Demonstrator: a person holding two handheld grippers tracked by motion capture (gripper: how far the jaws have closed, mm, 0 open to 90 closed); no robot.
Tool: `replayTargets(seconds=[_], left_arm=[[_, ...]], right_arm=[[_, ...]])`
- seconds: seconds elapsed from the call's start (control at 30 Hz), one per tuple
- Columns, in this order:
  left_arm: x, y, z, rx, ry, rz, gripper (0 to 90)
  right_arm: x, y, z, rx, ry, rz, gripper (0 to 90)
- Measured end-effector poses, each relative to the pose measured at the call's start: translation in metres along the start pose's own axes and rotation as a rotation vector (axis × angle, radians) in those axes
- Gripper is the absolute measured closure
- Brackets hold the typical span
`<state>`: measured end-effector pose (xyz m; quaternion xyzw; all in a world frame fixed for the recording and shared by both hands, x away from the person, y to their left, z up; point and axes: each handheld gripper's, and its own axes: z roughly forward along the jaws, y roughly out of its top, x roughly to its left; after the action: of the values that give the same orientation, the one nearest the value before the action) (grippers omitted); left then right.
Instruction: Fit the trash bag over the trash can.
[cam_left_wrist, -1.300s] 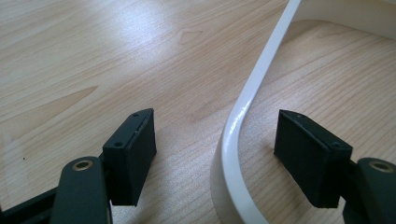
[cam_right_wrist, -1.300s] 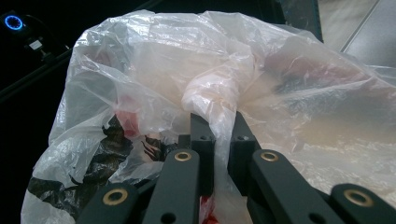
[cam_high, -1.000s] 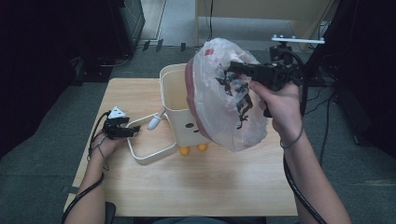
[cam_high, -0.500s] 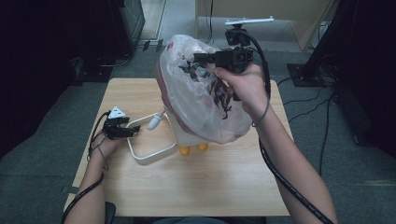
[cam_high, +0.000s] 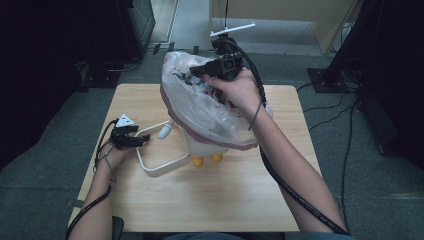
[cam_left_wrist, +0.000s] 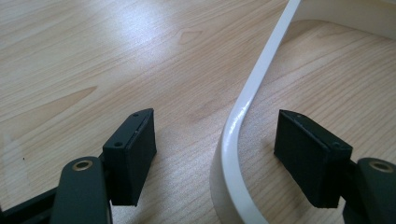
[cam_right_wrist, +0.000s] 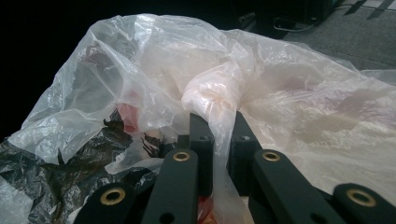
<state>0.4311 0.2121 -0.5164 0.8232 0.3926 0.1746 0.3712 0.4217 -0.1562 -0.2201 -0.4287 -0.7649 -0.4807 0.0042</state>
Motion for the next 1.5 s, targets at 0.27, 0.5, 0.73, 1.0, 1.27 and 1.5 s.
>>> replayTargets(seconds=[0.27,0.5,0.73,1.0,1.27,1.5], left_arm=[[0.0,0.0,0.0,0.0,0.0,0.0,29.6],[0.0,0.0,0.0,0.0,0.0,0.0,29.6],[0.0,0.0,0.0,-0.002,0.0,-0.002,29.6],[-0.001,0.0,0.001,-0.004,-0.003,0.001,29.5],[-0.001,0.001,0.001,-0.002,-0.005,0.003,29.5],[-0.001,0.001,0.001,-0.001,-0.007,0.004,29.4]], right_arm=[[0.0,-0.005,0.022,0.04,-0.061,-0.097,69.6],[-0.002,-0.006,0.041,0.103,-0.103,-0.172,45.9],[0.001,-0.007,0.055,0.107,-0.171,-0.227,34.7],[-0.002,-0.016,0.061,0.193,-0.126,-0.218,25.4],[0.003,-0.01,0.05,0.156,-0.12,-0.21,23.1],[0.008,-0.001,0.027,0.148,-0.098,-0.202,19.8]])
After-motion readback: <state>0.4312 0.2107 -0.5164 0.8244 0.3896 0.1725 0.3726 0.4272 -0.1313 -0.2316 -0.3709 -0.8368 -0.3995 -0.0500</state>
